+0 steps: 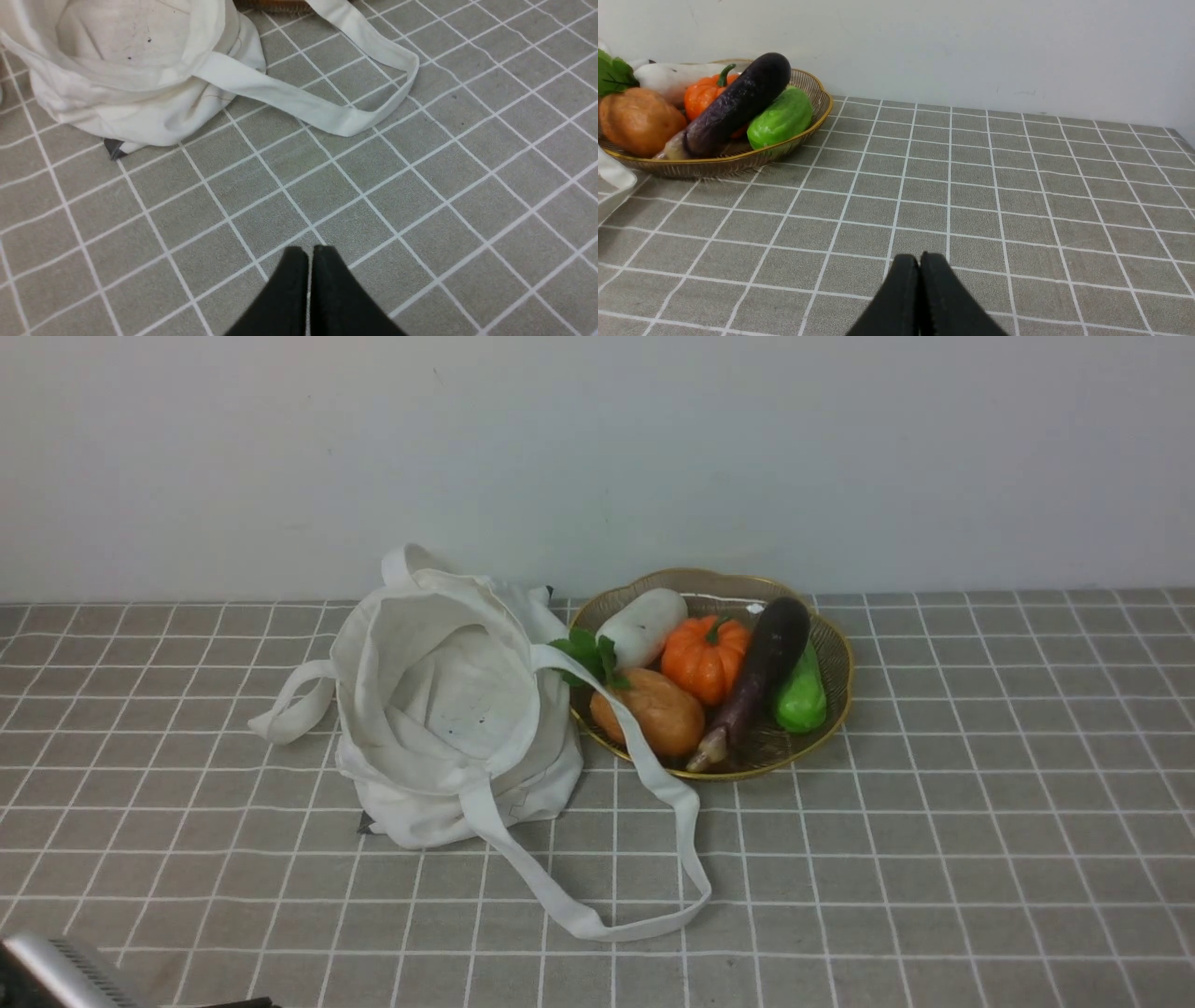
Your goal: Take vegetables from bag on grey coffee tablecloth place on plate.
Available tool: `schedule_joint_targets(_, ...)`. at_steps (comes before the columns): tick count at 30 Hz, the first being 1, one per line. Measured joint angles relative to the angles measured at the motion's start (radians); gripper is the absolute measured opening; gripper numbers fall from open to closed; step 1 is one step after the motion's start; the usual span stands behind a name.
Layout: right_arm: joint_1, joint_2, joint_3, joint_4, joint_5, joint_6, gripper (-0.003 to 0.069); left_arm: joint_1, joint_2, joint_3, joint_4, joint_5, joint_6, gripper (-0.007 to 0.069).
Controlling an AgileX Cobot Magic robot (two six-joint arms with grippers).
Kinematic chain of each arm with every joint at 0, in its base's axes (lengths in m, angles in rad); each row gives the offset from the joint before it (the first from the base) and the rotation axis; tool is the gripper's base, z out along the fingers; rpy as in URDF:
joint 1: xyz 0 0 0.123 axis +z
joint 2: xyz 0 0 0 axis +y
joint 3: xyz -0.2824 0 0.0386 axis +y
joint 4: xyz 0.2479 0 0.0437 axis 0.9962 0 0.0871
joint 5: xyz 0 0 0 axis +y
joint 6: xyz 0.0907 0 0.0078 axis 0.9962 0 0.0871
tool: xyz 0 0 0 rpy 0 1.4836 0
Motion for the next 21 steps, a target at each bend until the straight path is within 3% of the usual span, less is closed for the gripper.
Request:
schedule_joint_targets(6, 0.000, 0.000, 0.000, 0.000, 0.000, 0.000, -0.0015, 0.084, -0.175, 0.086, 0.028, -0.062, 0.034, -0.0005)
schedule_joint_targets(7, 0.000, 0.000, 0.000, 0.000, 0.000, 0.000, -0.0015, 0.165, -0.249, 0.132, 0.028, -0.084, 0.040, -0.0005)
schedule_joint_targets(8, 0.000, 0.000, 0.000, 0.000, 0.000, 0.000, -0.0015, 0.165, -0.257, 0.132, 0.027, -0.086, 0.040, -0.0005)
schedule_joint_targets(13, 0.000, 0.000, 0.000, 0.000, 0.000, 0.000, -0.0015, 0.402, -0.431, 0.262, 0.025, -0.100, 0.046, -0.0005)
schedule_joint_targets(16, 0.000, 0.000, 0.000, 0.000, 0.000, 0.000, -0.0015, 0.493, -0.439, 0.298, 0.024, -0.100, 0.040, -0.0005)
schedule_joint_targets(21, 0.000, 0.000, 0.000, 0.000, 0.000, 0.000, -0.0015, 0.543, -0.439, 0.299, 0.024, -0.101, 0.036, -0.0005)
